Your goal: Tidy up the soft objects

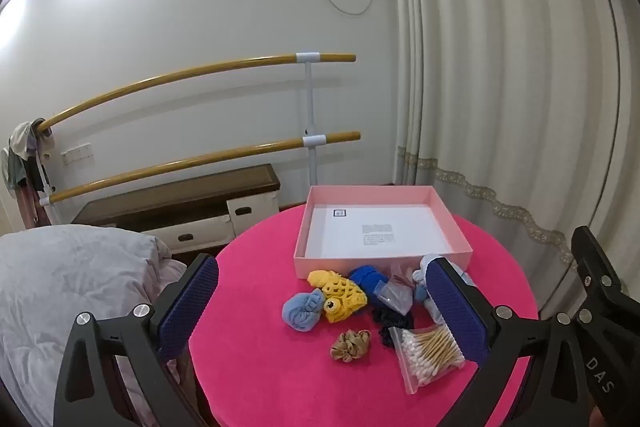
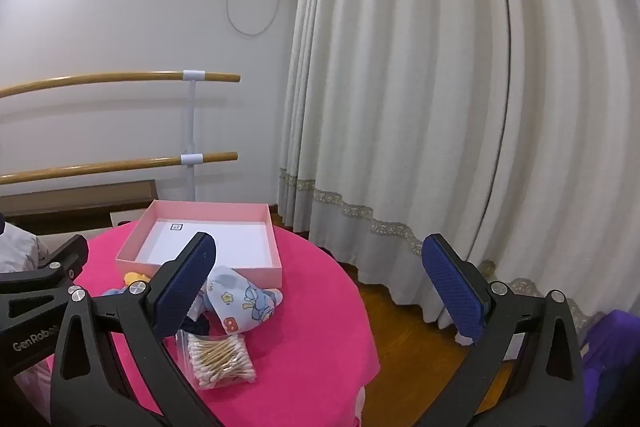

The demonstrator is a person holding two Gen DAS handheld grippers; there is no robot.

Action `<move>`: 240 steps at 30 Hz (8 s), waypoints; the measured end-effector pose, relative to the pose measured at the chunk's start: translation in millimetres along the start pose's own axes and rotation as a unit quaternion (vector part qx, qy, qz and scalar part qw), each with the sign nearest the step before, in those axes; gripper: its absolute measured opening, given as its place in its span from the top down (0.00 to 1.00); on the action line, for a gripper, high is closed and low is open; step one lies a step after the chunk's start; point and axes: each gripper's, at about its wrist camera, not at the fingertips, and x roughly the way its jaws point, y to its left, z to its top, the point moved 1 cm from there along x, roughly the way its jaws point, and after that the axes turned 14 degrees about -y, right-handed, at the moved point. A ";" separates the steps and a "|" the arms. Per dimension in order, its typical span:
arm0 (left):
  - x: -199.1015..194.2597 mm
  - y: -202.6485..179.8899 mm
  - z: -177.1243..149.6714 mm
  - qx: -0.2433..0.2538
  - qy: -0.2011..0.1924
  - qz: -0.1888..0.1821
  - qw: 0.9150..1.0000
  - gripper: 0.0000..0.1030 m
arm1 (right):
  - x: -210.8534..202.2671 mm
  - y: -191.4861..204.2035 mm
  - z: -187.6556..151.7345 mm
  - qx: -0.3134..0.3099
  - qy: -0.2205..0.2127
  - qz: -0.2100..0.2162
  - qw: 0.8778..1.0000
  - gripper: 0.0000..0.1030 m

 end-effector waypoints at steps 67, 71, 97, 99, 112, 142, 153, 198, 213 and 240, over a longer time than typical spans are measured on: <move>1.5 -0.3 0.1 0.002 0.001 -0.013 1.000 0.00 | 8.0 0.6 -7.9 0.001 0.030 -0.006 1.000 0.00; 1.2 0.3 0.8 0.000 0.001 -0.015 1.000 0.00 | 7.7 0.8 -5.6 -0.002 0.029 -0.010 1.000 0.00; 2.0 5.6 2.9 -0.004 0.007 -0.018 1.000 0.00 | 9.4 -1.2 -3.7 0.002 0.031 -0.006 0.999 0.00; 2.1 5.5 2.9 -0.004 0.007 -0.016 1.000 0.00 | 9.4 -1.2 -3.8 0.001 0.032 -0.005 0.999 0.00; 1.9 5.2 3.1 -0.004 0.008 -0.016 1.000 0.00 | 7.1 -0.1 -2.6 0.000 0.033 -0.005 0.999 0.00; 89.0 3.8 -36.6 0.002 0.176 -0.010 0.984 0.00 | 62.8 30.3 -76.0 -0.046 0.176 0.041 0.982 0.00; 140.6 11.2 -70.7 -0.002 0.252 -0.013 0.968 0.00 | 80.7 41.5 -109.4 -0.063 0.250 0.063 0.964 0.00; 180.9 37.6 -106.2 -0.023 0.307 -0.035 0.951 0.00 | 102.4 84.3 -159.6 -0.018 0.356 0.180 0.917 0.33; 203.5 -9.2 -110.7 0.008 0.315 -0.081 0.945 0.23 | 116.0 12.3 -131.3 0.039 0.314 0.104 0.943 0.33; 160.9 -9.3 -68.5 0.017 0.238 -0.074 0.968 0.74 | 100.6 24.5 -100.6 0.044 0.266 0.146 0.952 0.33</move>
